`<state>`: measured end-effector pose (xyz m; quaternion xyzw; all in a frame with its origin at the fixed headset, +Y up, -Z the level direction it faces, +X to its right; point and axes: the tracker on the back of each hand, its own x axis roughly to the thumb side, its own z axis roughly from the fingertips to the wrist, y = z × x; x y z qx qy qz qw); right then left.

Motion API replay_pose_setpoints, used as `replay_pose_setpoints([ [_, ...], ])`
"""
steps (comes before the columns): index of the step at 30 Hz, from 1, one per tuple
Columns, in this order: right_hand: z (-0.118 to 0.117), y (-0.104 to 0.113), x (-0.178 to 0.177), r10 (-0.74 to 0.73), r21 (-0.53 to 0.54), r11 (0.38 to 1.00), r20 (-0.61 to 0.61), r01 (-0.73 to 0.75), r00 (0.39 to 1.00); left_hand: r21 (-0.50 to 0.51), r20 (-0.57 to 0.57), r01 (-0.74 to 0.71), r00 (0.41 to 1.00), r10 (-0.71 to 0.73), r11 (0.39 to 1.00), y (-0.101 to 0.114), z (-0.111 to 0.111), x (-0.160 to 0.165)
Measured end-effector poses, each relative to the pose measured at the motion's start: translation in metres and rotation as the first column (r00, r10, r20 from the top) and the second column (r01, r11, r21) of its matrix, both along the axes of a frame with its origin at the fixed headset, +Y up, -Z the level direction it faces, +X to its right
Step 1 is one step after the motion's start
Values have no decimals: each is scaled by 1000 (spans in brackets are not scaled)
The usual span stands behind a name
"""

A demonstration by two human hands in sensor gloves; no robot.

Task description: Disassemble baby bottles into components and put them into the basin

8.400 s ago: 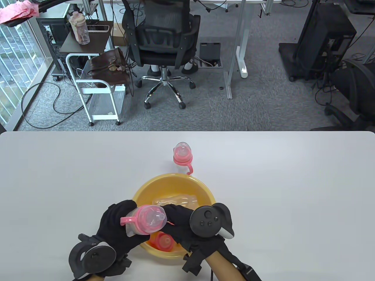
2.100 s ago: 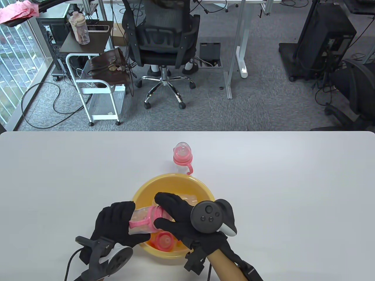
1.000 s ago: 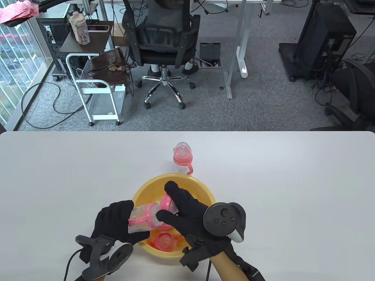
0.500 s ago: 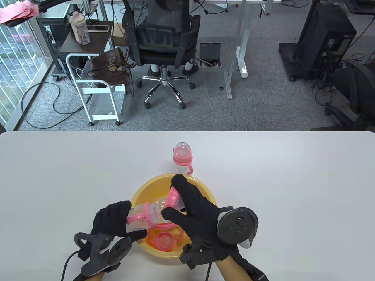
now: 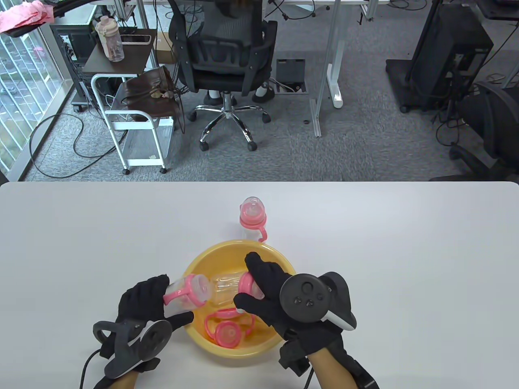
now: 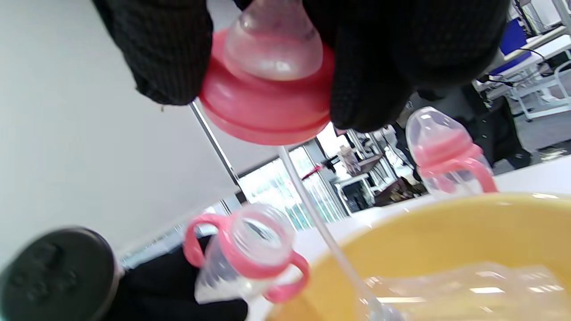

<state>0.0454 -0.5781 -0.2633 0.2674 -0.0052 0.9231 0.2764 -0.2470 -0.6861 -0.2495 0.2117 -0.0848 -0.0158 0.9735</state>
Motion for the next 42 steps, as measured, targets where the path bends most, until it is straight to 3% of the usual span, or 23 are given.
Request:
replay_pose_setpoints([
  [11, -11, -41, -28, 309, -108, 945, -8, -308, 951, 11, 9, -6, 1000, 6, 1000, -1, -1, 0],
  [23, -20, -83, -38, 389, -230, 893, -45, -388, 920, 14, 9, -6, 1000, 6, 1000, 0, 0, -1],
  [30, -20, -103, -44, 474, -218, 855, -37, -470, 880, 11, 13, -4, 1000, 4, 1000, 0, 0, 0],
  [42, -13, -117, -62, 593, -208, 779, -62, -591, 803, 12, 22, -2, 1000, 2, 1000, 0, 0, 2],
])
